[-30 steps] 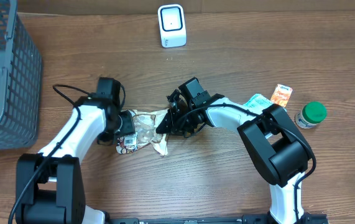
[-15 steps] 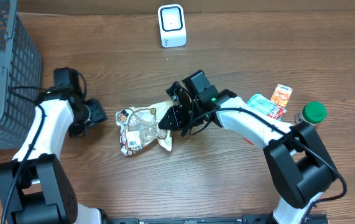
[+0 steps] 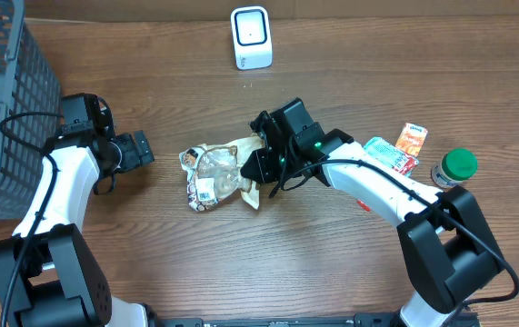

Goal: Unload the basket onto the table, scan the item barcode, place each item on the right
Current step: 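Carry the PanTree bag up to the white scanner with the right gripper, then hold the bag against the scanner window with the right gripper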

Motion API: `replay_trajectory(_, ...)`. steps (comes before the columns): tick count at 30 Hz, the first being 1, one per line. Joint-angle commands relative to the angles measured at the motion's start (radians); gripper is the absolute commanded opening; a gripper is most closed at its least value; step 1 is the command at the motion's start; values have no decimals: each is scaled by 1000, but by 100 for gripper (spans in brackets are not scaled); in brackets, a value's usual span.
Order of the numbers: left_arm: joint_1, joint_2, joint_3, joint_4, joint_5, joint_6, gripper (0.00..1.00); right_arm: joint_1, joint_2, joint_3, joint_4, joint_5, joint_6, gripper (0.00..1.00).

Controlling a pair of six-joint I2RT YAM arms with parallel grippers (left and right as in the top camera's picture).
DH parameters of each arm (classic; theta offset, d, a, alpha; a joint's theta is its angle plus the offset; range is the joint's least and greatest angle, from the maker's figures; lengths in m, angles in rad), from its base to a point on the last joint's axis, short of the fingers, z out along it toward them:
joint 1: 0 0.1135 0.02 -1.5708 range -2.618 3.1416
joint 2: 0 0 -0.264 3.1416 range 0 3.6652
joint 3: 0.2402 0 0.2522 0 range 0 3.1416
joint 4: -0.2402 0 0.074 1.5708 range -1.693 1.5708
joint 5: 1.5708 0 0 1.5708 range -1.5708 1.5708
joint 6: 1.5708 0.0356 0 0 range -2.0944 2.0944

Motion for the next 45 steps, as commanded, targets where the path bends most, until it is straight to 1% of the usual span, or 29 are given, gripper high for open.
replay_trajectory(1, 5, 6, 19, 3, 14, 30, 100, -43, -39, 41, 2, 10, -5, 4)
replay_trajectory(3, 5, 6, 19, 3, 14, 29, 100, -61, -47, 87, -21, 10, -8, 4)
replay_trajectory(6, 5, 6, 19, 3, 14, 30, 100, -89, -63, 206, -97, 35, -77, 4)
replay_trajectory(10, 4, 6, 19, 3, 14, 29, 100, -99, -67, 431, -254, 177, -252, 4)
replay_trajectory(12, 5, 6, 19, 3, 14, 29, 100, -93, -68, 525, -296, 267, -350, 4)
replay_trajectory(14, 5, 6, 19, 3, 14, 29, 100, -81, -68, 592, -294, 366, -441, 4)
replay_trajectory(17, 5, 6, 19, 3, 14, 29, 100, -62, -68, 619, -201, 537, -583, 4)
replay_trajectory(18, 5, 6, 19, 3, 14, 29, 100, -54, -60, 619, -137, 624, -664, 4)
replay_trajectory(21, 5, 6, 19, 3, 14, 30, 100, -53, -35, 618, -44, 712, -739, 4)
replay_trajectory(28, 5, 6, 19, 3, 14, 29, 100, -55, 75, 618, 187, 822, -826, 4)
replay_trajectory(33, 5, 6, 19, 3, 14, 29, 100, -55, 194, 618, 412, 942, -924, 4)
replay_trajectory(37, 5, 6, 19, 3, 14, 29, 100, -55, 293, 618, 588, 993, -941, 4)
replay_trajectory(45, 5, 6, 19, 3, 14, 29, 100, -53, 431, 618, 743, 1046, -940, 4)
